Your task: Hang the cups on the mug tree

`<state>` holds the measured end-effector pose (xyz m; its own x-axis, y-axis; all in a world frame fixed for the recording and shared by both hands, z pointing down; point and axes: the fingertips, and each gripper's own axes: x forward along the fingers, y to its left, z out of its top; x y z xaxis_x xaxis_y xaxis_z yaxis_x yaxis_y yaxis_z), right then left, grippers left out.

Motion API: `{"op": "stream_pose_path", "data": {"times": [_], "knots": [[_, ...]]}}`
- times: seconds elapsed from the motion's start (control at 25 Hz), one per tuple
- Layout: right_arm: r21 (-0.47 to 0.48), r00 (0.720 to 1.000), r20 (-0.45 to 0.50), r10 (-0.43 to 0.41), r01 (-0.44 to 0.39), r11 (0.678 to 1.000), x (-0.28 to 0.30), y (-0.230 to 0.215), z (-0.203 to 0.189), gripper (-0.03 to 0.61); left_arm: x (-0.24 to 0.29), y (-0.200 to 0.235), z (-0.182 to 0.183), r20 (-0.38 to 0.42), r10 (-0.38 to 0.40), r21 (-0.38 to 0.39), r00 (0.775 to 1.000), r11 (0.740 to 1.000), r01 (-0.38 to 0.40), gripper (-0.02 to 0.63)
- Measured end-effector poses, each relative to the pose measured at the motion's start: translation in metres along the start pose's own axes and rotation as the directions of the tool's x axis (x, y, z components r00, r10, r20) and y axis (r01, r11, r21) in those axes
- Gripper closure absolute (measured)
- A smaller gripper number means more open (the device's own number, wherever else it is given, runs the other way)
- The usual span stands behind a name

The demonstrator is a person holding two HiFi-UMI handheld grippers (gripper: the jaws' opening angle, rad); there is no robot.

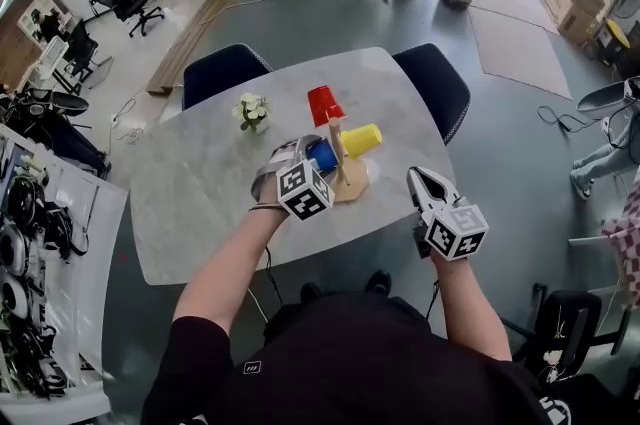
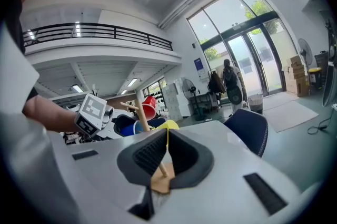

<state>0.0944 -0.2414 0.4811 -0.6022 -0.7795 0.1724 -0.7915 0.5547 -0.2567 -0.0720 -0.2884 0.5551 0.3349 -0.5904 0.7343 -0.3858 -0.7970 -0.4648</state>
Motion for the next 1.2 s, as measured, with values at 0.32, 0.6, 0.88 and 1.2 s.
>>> {"op": "stream_pose_path", "data": {"times": [0.32,0.6,0.88,1.2], "knots": [[0.017,1.0,-0.005,-0.006,0.006,1.0,-0.003,-0.006,-0.006,0.56,0.011,-0.006,-0.002,-0.041,-0.027,0.039,0.999,0.999,0.029,0.314],[0.019,1.0,-0.013,-0.007,0.008,1.0,-0.002,-0.005,-0.01,0.56,0.011,0.002,-0.009,-0.053,-0.028,0.023,0.998,0.999,0.03,0.296],[0.009,1.0,-0.017,-0.015,0.015,1.0,-0.005,-0.009,-0.007,0.56,-0.001,0.002,-0.004,0.007,-0.063,-0.071,0.998,0.995,0.063,0.285],[-0.03,0.999,0.01,-0.048,0.048,0.998,-0.008,-0.021,0.016,0.56,-0.035,0.009,0.001,0.16,-0.076,-0.279,0.984,0.953,0.119,0.285]]}}
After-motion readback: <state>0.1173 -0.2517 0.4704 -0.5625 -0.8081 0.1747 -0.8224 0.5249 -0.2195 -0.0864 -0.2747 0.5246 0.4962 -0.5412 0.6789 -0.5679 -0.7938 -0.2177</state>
